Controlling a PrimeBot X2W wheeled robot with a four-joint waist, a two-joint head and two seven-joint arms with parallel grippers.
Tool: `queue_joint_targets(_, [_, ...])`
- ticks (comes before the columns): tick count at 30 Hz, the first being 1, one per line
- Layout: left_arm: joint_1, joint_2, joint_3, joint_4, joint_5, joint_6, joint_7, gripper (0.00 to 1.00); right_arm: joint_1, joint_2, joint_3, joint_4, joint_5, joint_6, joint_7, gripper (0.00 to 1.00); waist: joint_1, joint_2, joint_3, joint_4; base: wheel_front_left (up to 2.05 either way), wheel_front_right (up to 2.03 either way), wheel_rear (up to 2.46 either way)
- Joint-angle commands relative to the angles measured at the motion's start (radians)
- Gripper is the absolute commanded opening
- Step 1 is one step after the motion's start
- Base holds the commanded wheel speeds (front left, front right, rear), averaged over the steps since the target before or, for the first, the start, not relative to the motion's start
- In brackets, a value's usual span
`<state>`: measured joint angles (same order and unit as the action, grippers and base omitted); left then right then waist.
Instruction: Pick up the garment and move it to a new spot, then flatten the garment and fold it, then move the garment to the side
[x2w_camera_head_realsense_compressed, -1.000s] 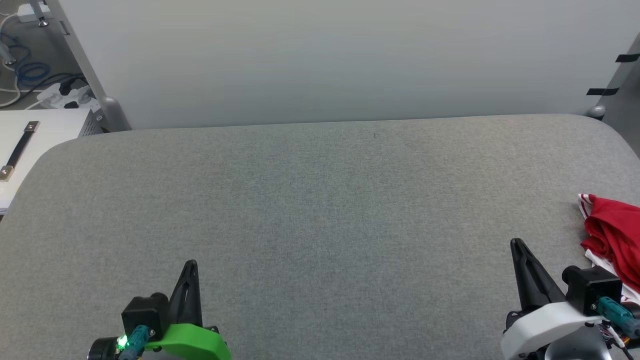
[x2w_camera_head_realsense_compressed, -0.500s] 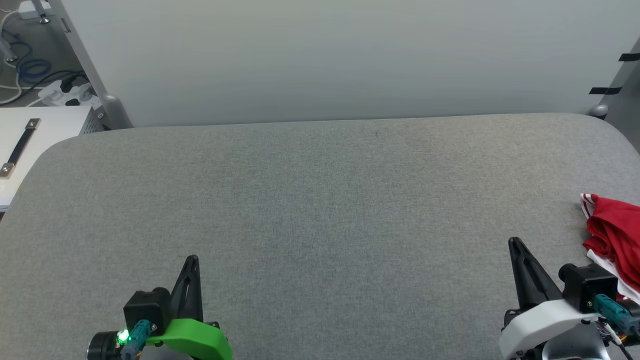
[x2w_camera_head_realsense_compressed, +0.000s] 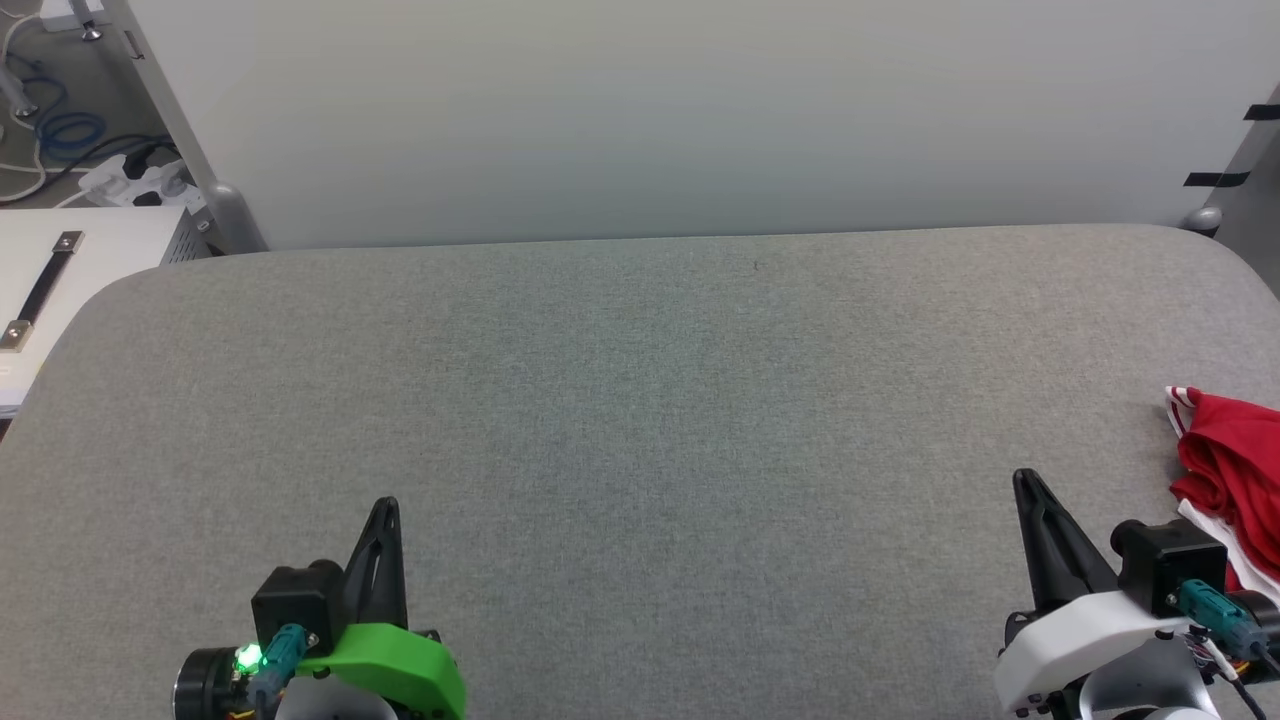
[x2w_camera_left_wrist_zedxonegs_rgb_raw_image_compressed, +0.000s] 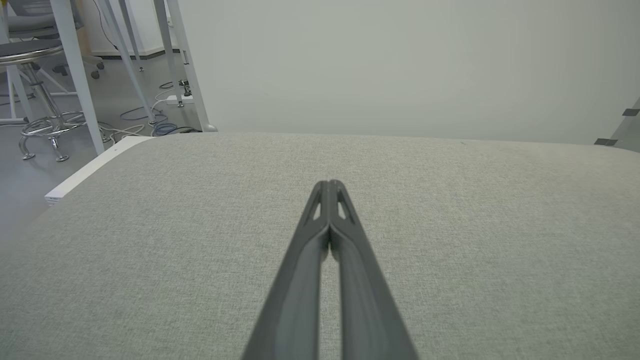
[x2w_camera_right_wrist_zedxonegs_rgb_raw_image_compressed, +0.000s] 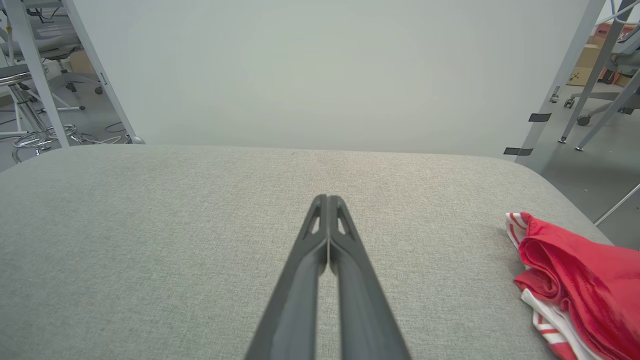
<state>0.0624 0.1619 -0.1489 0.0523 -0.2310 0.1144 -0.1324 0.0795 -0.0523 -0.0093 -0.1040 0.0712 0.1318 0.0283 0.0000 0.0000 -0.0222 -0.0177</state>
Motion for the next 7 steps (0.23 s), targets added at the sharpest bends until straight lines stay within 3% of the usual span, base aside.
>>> queue_joint_targets(1, [-0.02,-0.006,0.011,-0.006,0.015,-0.009,0.004,0.0,-0.015,0.001,0.002,0.006,-0.014,-0.001,-0.008,0.0,0.0,0.0,0.0,0.0,0.0,0.0,0.0])
queue_joint_targets(7, [-0.024,-0.016,0.024,-0.01,0.034,-0.018,0.016,0.0,-0.02,0.001,0.002,0.015,-0.019,-0.001,-0.009,0.0,0.0,0.0,0.002,0.002,0.0,0.0,0.0])
